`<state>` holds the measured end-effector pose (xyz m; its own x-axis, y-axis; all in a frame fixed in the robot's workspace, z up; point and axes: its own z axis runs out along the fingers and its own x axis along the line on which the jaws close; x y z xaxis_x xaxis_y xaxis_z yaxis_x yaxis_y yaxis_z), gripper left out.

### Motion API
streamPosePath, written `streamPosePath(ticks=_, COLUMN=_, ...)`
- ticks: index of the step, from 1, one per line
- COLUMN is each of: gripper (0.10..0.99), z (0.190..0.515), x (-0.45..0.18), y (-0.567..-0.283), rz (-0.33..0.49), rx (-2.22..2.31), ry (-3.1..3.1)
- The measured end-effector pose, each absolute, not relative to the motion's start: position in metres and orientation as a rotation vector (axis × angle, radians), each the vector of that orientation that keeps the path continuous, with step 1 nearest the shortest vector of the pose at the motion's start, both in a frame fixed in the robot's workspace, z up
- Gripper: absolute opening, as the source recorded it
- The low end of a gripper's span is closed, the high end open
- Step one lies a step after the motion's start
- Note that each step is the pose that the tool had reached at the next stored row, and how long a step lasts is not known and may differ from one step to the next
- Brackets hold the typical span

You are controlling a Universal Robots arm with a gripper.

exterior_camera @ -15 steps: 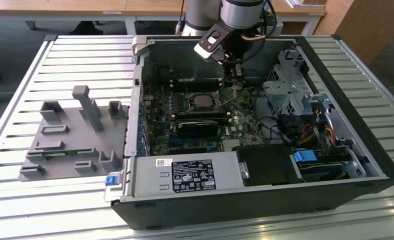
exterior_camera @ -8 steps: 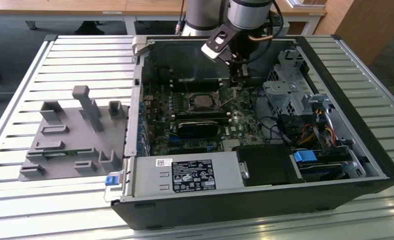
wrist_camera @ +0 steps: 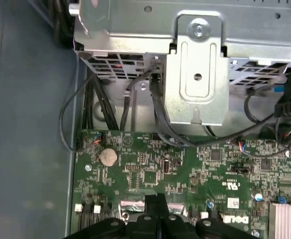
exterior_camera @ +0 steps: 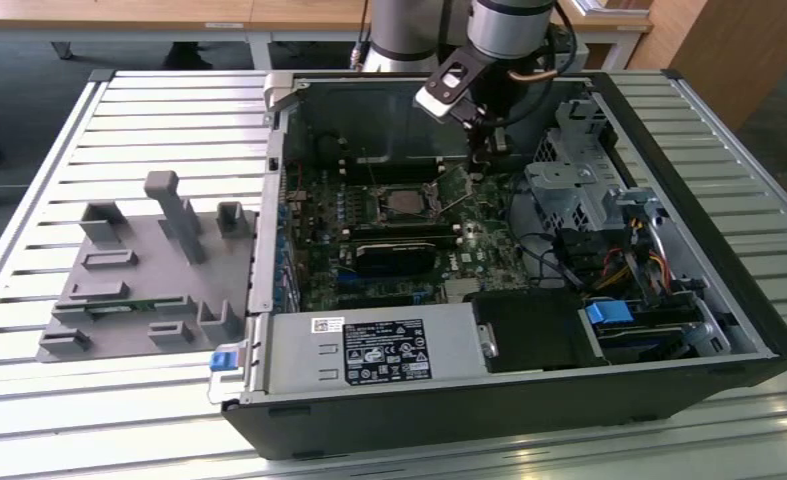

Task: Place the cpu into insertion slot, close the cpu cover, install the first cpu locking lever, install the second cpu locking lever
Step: 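Close the cpu cover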

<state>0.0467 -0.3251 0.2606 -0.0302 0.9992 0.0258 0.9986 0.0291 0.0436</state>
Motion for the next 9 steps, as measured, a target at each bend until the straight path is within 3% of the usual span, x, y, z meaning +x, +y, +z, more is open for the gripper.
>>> streamPosePath(ticks=9, gripper=0.106, z=0.2583, x=0.0524, y=-0.3212, rz=0.075, rx=2.179, ry=2.244)
